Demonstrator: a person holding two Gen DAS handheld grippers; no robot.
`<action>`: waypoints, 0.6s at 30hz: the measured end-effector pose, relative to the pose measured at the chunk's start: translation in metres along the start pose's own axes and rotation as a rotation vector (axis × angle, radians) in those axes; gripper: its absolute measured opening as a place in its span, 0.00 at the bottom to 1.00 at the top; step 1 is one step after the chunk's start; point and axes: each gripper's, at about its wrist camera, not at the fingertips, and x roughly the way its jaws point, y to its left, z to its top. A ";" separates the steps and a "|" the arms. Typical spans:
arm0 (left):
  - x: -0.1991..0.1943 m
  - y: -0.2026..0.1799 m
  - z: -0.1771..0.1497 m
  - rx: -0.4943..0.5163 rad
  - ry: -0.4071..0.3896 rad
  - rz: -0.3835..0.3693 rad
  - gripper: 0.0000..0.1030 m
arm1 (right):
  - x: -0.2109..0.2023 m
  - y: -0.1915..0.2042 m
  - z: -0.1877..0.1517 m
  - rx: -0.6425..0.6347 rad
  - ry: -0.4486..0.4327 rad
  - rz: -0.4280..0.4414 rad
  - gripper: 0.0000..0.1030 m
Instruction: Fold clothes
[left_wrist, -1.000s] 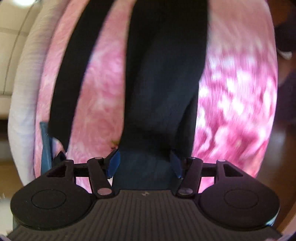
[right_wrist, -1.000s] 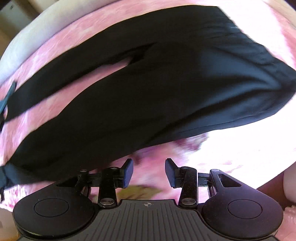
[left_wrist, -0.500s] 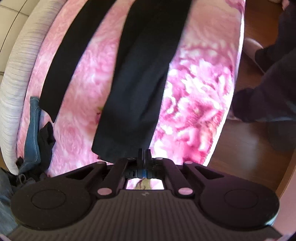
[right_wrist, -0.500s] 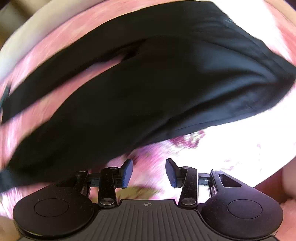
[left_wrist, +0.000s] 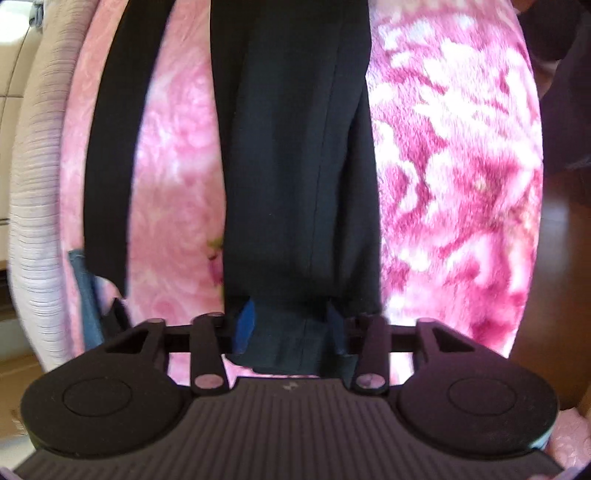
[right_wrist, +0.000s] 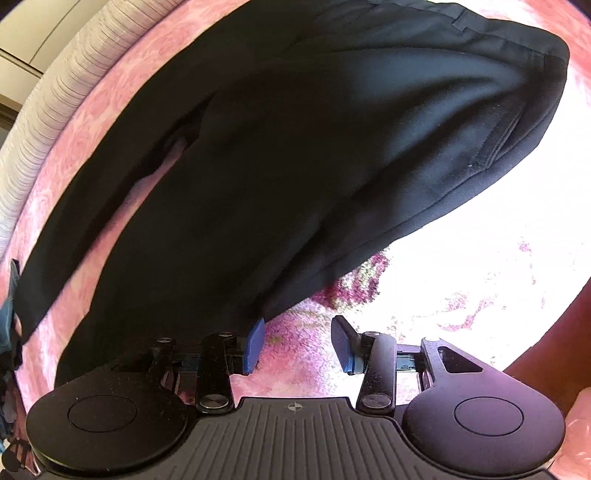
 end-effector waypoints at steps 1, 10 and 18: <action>0.001 0.002 0.000 -0.020 0.017 -0.041 0.00 | 0.000 -0.001 0.001 0.003 -0.001 -0.006 0.43; -0.048 -0.006 -0.029 -0.279 0.055 -0.076 0.00 | 0.000 0.000 0.015 0.012 -0.020 -0.028 0.43; -0.016 0.005 -0.030 -0.196 0.033 0.035 0.43 | 0.013 0.021 0.017 -0.046 0.020 -0.038 0.44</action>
